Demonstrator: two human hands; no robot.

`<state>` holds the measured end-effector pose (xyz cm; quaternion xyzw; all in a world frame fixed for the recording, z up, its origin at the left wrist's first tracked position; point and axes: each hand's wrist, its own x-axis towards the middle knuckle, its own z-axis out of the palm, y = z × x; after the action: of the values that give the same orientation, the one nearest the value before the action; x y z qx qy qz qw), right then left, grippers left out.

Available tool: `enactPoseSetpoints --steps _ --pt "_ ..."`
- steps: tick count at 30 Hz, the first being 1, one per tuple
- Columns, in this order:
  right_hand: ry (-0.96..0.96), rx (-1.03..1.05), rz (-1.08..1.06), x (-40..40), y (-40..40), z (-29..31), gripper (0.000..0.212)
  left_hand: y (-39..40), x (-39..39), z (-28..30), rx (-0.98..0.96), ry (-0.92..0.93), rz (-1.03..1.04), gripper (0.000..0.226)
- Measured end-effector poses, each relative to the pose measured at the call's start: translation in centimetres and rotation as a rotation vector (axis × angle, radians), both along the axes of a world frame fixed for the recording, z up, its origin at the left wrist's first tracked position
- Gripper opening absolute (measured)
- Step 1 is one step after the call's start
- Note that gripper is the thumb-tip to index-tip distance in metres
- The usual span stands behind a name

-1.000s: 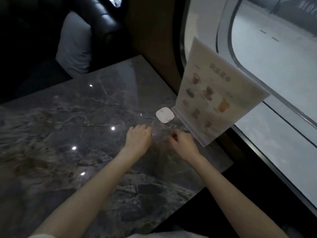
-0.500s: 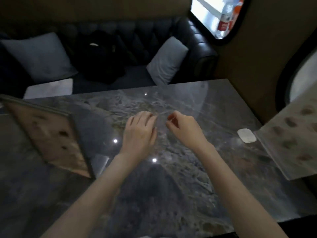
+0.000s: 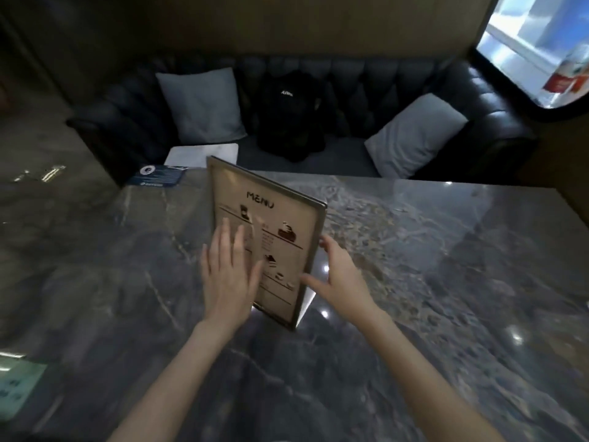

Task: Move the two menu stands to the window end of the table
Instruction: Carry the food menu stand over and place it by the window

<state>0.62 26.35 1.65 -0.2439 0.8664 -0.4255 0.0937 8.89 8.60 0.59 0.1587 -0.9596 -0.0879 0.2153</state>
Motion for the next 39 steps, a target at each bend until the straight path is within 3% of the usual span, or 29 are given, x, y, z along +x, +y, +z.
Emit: enactPoseSetpoints --steps 5,10,12,19,24,33,39 --pt "-0.274 -0.161 -0.03 1.1 -2.7 -2.8 0.057 -4.8 -1.3 -3.1 0.42 -0.141 0.09 0.075" --pt "-0.408 -0.207 -0.102 1.4 -3.5 -4.2 0.033 -7.5 -3.6 -3.2 1.075 -0.017 0.024 0.051" --pt "-0.406 -0.194 -0.093 1.4 -3.6 -4.2 0.028 -8.7 -4.1 -3.1 1.257 -0.006 -0.015 0.053" --pt "-0.48 -0.223 -0.094 1.3 -3.4 -3.8 0.018 -12.2 -5.3 -3.8 1.399 -0.125 -0.029 0.078" --pt "-0.491 -0.1 -0.022 0.6 -2.9 -3.5 0.033 -12.2 -6.0 -4.5 1.457 -0.028 -0.048 0.064" --pt "-0.411 -0.067 0.01 0.1 -2.7 -3.4 0.033 -11.5 -6.4 -4.5 1.623 0.069 0.128 0.093" --pt "-0.409 -0.046 0.016 -0.1 -2.6 -3.3 0.033 -11.1 -6.2 -4.0 1.628 0.074 0.109 0.09"
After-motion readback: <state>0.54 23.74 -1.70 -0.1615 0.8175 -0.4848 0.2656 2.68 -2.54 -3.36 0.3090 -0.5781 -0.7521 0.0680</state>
